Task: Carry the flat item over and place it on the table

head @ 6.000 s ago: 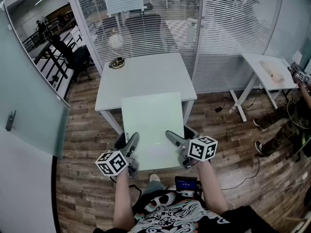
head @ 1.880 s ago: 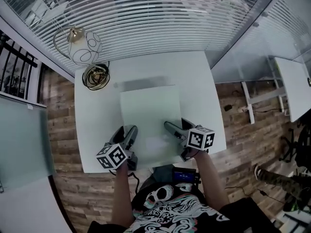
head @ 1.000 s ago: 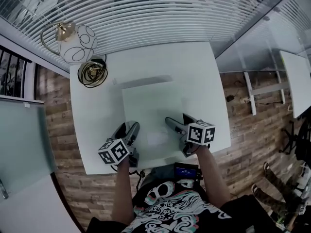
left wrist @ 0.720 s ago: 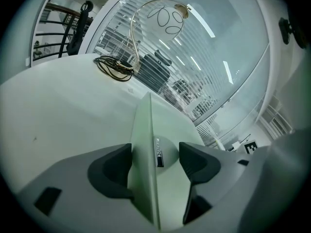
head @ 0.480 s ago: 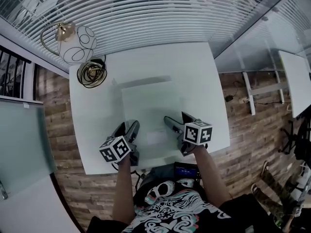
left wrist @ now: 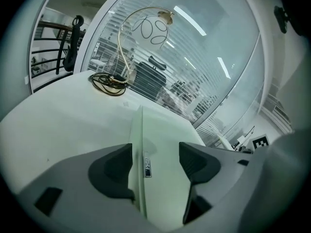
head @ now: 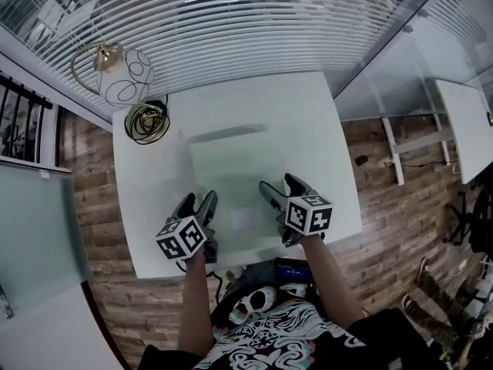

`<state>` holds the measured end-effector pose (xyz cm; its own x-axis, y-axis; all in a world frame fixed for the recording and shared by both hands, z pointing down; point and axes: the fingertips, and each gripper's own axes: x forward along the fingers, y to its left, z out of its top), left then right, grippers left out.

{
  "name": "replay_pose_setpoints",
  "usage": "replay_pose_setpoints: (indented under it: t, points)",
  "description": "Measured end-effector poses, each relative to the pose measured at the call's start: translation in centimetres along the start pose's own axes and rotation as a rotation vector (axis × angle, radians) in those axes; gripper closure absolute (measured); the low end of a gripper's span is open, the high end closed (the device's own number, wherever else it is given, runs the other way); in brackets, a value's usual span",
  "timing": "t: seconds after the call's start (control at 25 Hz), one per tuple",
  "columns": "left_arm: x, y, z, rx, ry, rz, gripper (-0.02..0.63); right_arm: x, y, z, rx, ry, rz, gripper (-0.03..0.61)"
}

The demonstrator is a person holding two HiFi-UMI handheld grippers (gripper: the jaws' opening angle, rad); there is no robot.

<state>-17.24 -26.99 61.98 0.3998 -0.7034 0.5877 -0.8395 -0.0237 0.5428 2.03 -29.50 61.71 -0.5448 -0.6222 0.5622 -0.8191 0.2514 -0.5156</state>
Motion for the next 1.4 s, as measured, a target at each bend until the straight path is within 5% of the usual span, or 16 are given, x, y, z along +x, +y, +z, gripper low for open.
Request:
replay_pose_setpoints:
  t: [0.32, 0.52, 0.64, 0.84, 1.0, 1.2, 1.4]
  points:
    - [-1.2, -2.5, 2.3, 0.096, -0.084, -0.055, 0.388, -2.6, 0.9, 2.0, -0.039, -0.132, 0.006, 0.357]
    - [-2.7, -2.9, 3.4, 0.133, -0.121, -0.036, 0.492, -4.5, 1.5, 2.6, -0.118, -0.219, -0.004, 0.572]
    - [-3.5, -3.3, 3.9, 0.160, -0.133, -0.021, 0.592, -5.4, 1.6, 2.6, -0.244, -0.218, -0.069, 0.572]
    - [-4.8, -4.7, 4.0, 0.151, -0.150, -0.068, 0.606, -7.8, 3.2, 3.3, -0.296, -0.310, -0.092, 0.572]
    - [-6.3, -6.9, 4.0, 0.104, -0.185, -0.187, 0.607, -9.6, 5.0, 3.7, -0.204, -0.369, -0.002, 0.574]
    - [-8.6, -7.7, 4.3, 0.171, -0.261, -0.159, 0.607, -10.9, 5.6, 3.0, -0.327, -0.353, -0.098, 0.574]
    - [-10.8, -9.1, 4.6, 0.226, -0.326, -0.160, 0.607, -12.9, 7.6, 3.1, -0.344, -0.407, -0.087, 0.574]
